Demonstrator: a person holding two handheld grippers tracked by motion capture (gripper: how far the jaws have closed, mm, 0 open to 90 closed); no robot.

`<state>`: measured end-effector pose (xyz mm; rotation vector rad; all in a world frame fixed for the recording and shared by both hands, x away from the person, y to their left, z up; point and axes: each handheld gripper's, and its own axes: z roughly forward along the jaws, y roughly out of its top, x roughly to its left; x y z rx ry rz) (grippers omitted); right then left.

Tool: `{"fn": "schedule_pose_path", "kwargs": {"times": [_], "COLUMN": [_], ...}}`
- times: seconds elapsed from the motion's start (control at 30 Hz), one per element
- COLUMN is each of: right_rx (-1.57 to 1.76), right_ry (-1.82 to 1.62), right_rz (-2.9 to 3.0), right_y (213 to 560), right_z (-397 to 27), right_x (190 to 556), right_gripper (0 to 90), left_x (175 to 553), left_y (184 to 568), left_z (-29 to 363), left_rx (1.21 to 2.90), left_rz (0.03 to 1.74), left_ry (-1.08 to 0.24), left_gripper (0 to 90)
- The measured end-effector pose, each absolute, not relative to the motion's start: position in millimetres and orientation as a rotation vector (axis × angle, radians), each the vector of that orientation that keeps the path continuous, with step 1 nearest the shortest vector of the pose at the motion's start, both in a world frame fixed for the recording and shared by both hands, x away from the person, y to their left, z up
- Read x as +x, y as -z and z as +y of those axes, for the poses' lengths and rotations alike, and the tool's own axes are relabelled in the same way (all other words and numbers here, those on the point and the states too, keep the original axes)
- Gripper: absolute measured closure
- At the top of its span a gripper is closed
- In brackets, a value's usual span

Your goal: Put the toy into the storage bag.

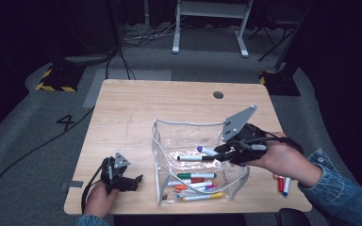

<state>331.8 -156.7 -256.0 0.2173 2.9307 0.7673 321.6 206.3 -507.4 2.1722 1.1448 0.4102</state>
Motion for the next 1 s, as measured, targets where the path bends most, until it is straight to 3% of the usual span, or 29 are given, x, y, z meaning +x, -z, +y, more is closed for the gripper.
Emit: {"fn": "schedule_pose_path", "kwargs": {"times": [1.0], "right_rx": [-0.047], "right_ry": [-0.359], "right_rz": [3.108], "right_y": [332], "right_z": [-69], "right_x": [331], "right_gripper": [76.5], "left_x": [322], "left_y": [507], "left_z": [206], "left_rx": [2.172], "left_rz": [1.145], "left_ry": [-0.41], "left_gripper": [0.0]}}
